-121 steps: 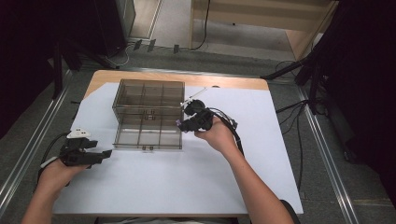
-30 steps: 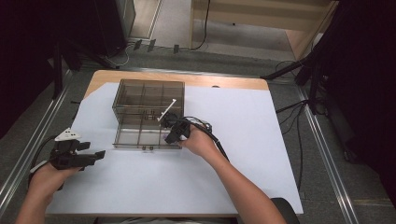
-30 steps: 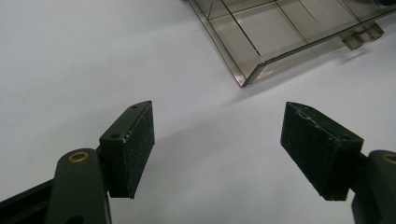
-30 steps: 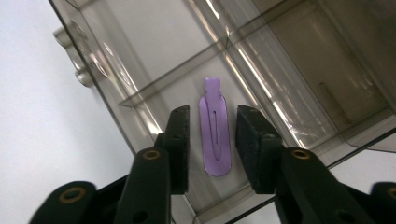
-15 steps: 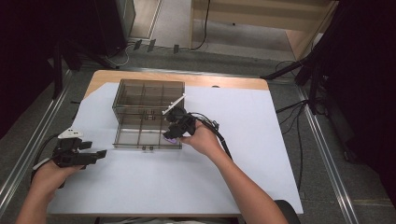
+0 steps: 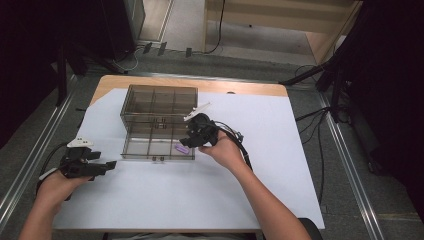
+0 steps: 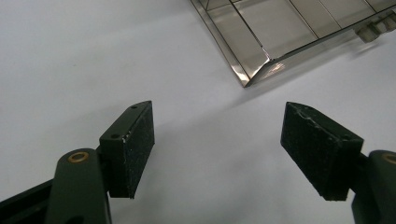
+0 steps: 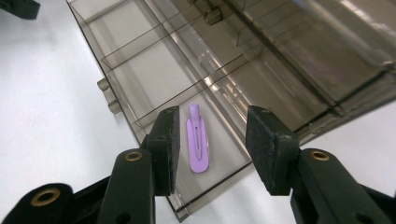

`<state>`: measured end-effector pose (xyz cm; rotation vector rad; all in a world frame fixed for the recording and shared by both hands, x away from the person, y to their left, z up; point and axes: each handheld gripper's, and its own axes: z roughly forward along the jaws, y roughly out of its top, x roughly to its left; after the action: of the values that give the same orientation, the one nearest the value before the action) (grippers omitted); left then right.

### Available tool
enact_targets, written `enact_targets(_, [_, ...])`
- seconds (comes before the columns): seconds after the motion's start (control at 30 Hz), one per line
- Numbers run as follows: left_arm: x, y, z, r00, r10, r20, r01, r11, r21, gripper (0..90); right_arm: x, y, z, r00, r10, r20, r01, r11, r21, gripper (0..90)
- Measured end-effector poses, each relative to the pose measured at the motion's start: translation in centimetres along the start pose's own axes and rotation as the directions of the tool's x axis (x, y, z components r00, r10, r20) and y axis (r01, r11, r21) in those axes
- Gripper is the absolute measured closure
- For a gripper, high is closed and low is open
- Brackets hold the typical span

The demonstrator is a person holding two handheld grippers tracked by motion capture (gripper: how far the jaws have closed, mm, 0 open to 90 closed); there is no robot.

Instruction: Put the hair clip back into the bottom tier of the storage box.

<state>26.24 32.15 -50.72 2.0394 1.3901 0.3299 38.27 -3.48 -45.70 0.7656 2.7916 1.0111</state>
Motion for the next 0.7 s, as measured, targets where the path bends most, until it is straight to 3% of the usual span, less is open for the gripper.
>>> enact_targets(0.53, [-0.2,0.0,0.1,0.9998,0.011,-0.014,-0.011,0.9999,-0.003,27.0,-1.4,-1.3,-2.2,0.9985,0.052,0.016,-0.051,0.997,-0.062,59.3])
enact_targets(0.7, [-0.1,0.1,0.1,0.9997,0.015,-0.017,-0.016,0.9999,-0.005,26.9,-1.9,-1.7,-2.8,0.9980,0.063,-0.002,-0.063,0.994,-0.084,58.7])
